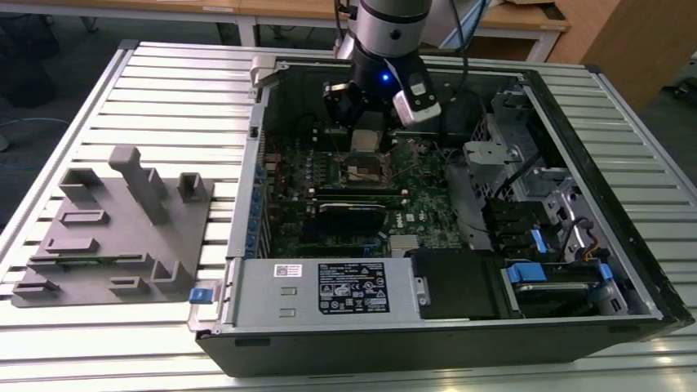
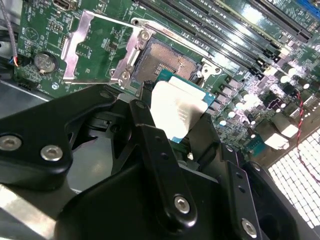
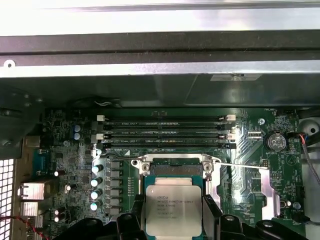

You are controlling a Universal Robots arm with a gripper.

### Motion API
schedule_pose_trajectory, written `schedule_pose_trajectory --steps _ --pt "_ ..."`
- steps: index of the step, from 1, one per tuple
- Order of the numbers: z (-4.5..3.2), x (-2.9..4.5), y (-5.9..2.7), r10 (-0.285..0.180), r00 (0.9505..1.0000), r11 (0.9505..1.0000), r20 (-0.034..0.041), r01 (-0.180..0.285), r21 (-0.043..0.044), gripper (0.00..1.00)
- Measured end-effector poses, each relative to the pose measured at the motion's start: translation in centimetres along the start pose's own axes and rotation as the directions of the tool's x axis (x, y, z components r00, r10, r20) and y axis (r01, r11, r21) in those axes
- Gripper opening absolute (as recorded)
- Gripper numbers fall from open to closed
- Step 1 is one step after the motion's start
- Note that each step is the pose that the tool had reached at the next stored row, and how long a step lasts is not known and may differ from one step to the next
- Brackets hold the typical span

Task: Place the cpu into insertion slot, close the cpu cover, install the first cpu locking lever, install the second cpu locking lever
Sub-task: 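Place the cpu into insertion slot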

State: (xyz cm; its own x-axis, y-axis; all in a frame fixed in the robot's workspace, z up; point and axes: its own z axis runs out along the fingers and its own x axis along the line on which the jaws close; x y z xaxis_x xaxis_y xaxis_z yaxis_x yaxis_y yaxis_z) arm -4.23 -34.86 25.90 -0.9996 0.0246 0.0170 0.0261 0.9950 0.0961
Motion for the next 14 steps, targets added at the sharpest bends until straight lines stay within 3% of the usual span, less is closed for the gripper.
schedule_pose_trajectory --steps 8,14 --pt "0.03 0.00 0.00 0.002 1.0000 1.0000 0.0004 -0.002 -0.0001 0.54" --pt "0.09 0.00 -0.01 0.070 0.9975 0.9975 0.0069 -0.070 -0.0016 0.54"
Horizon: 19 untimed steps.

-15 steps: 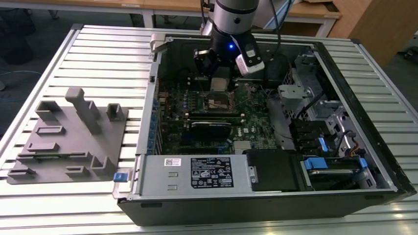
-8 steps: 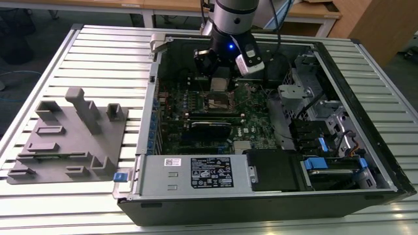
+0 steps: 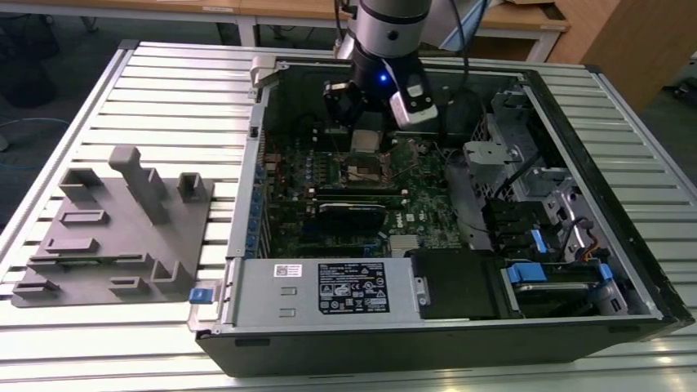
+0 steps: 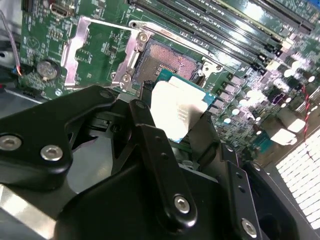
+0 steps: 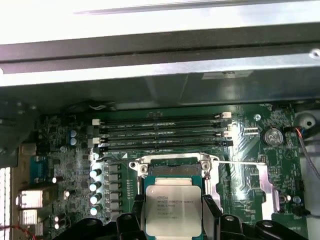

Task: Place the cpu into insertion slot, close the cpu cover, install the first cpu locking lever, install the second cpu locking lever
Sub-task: 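Place the cpu into insertion slot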

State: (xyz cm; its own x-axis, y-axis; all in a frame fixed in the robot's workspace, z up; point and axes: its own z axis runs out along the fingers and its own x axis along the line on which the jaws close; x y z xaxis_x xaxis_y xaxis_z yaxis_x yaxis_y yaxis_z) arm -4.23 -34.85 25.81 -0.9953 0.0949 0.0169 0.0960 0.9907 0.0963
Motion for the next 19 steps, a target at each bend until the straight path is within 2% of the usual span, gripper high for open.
schedule_pose_trajectory --steps 4,9,17,19 --pt "0.05 0.00 0.00 0.062 0.9981 0.9981 0.0060 -0.062 -0.0013 0.54" --pt "0.10 0.00 -0.01 0.144 0.9894 0.9895 0.0138 -0.144 -0.0036 0.54" --pt "0.09 0.00 -0.01 0.152 0.9883 0.9884 0.0145 -0.152 -0.0037 0.54" --pt "0.10 0.00 -0.01 0.176 0.9843 0.9844 0.0167 -0.176 -0.0044 0.54"
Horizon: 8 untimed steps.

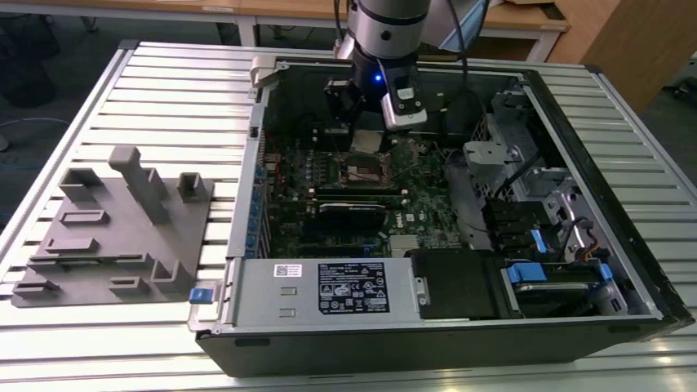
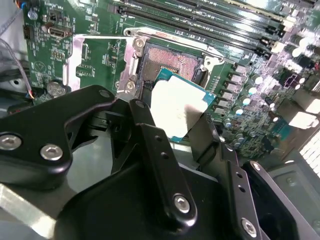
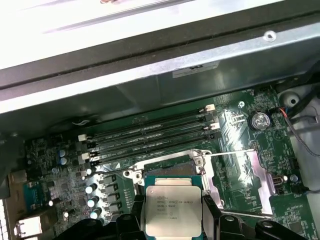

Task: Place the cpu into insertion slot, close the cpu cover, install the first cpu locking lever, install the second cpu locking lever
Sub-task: 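Place the cpu into insertion slot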

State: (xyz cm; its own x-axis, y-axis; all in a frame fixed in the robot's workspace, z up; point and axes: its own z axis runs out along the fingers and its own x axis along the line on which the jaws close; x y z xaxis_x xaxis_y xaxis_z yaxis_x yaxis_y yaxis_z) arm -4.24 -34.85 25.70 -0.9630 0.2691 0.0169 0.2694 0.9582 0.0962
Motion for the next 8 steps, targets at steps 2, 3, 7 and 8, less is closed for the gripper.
schedule_pose_trajectory --steps 2,3,7,8 --pt "0.02 0.00 0.00 0.036 0.9994 0.9994 0.0034 -0.036 -0.0007 0.54" --pt "0.04 0.00 0.00 0.054 0.9985 0.9986 0.0052 -0.054 -0.0011 0.54" --pt "0.08 -0.01 -0.01 0.126 0.9919 0.9920 0.0121 -0.126 -0.0030 0.54" --pt "0.09 -0.01 -0.01 0.144 0.9894 0.9895 0.0138 -0.144 -0.0036 0.54"
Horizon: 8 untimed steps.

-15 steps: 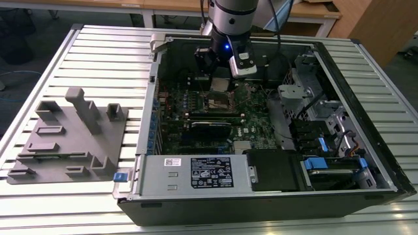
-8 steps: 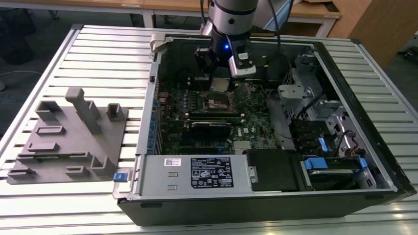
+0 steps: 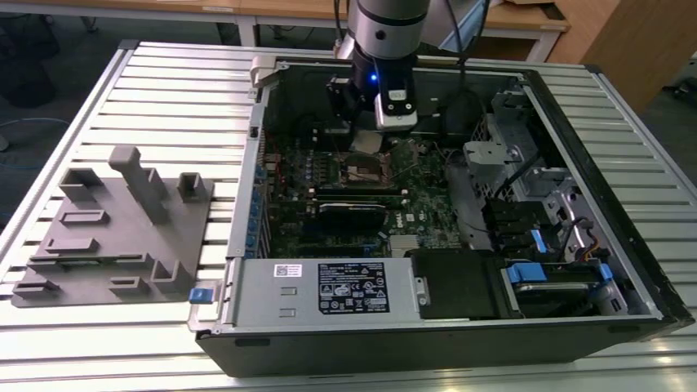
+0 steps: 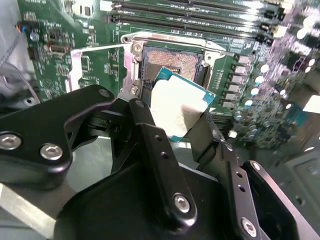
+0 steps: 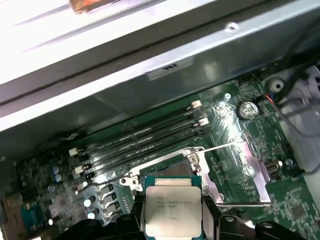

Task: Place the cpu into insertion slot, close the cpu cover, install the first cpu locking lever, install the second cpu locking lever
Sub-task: 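Place the cpu into insertion slot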

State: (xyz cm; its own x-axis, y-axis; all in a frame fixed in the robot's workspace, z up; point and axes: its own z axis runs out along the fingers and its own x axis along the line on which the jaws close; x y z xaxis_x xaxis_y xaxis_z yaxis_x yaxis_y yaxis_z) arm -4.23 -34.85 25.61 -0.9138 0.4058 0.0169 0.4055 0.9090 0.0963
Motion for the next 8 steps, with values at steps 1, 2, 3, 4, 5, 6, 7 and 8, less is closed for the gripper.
schedule_pose_trajectory --steps 1,2,3,4,5,6,7,8 --pt "0.01 0.00 0.00 0.018 0.9998 0.9998 0.0017 -0.018 -0.0003 0.54" --pt "0.02 0.00 0.00 0.036 0.9994 0.9994 0.0035 -0.036 -0.0007 0.54" --pt "0.02 0.00 0.00 0.054 0.9985 0.9986 0.0052 -0.054 -0.0010 0.54" --pt "0.03 0.00 0.00 0.073 0.9973 0.9974 0.0070 -0.073 -0.0015 0.54" --pt "0.04 0.00 0.00 0.091 0.9959 0.9959 0.0087 -0.090 -0.0020 0.54" --pt "0.05 0.00 0.00 0.108 0.9941 0.9941 0.0104 -0.108 -0.0025 0.54" --pt "0.06 0.00 -0.01 0.126 0.9919 0.9920 0.0120 -0.126 -0.0030 0.54" --pt "0.06 0.00 -0.01 0.144 0.9895 0.9896 0.0137 -0.144 -0.0035 0.54"
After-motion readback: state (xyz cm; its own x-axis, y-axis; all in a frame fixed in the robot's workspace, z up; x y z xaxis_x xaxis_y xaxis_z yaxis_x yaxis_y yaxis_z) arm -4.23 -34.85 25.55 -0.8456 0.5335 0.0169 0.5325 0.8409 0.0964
